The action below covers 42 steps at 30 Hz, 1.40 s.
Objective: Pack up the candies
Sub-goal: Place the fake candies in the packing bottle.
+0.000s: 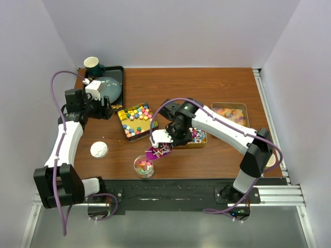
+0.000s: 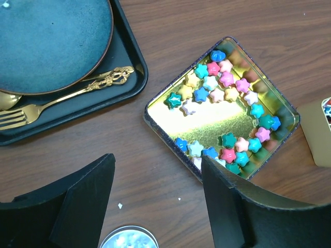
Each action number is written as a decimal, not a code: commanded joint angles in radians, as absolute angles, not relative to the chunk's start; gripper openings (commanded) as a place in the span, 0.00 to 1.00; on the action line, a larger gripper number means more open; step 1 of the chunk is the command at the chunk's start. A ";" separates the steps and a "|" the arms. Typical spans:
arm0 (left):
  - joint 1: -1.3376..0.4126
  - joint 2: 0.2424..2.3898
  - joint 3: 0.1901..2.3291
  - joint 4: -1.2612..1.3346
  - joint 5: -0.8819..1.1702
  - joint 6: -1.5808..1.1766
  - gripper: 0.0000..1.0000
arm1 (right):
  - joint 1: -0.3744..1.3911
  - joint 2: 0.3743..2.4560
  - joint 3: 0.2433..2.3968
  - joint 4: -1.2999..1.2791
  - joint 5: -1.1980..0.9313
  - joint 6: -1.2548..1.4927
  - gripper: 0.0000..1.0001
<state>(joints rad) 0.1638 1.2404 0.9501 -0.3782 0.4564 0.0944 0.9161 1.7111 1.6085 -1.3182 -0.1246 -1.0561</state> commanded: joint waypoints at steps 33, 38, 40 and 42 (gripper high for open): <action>0.233 0.970 0.762 -0.203 0.538 -0.046 0.75 | 1.201 1.821 1.724 -1.546 0.580 -1.100 0.00; 0.242 0.940 0.742 -0.195 0.540 -0.051 0.76 | 1.229 1.835 1.762 -1.572 0.607 -1.083 0.00; 0.245 0.928 0.733 -0.190 0.548 -0.058 0.76 | 1.241 1.841 1.776 -1.581 0.620 -1.072 0.00; 0.250 0.919 0.729 -0.187 0.551 -0.063 0.76 | 1.249 1.838 1.775 -1.585 0.633 -1.065 0.00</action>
<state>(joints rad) 0.2348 0.9489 0.7403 -0.2405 0.5243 -0.0418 1.2285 1.8606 1.7359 -1.3178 0.5484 -1.0622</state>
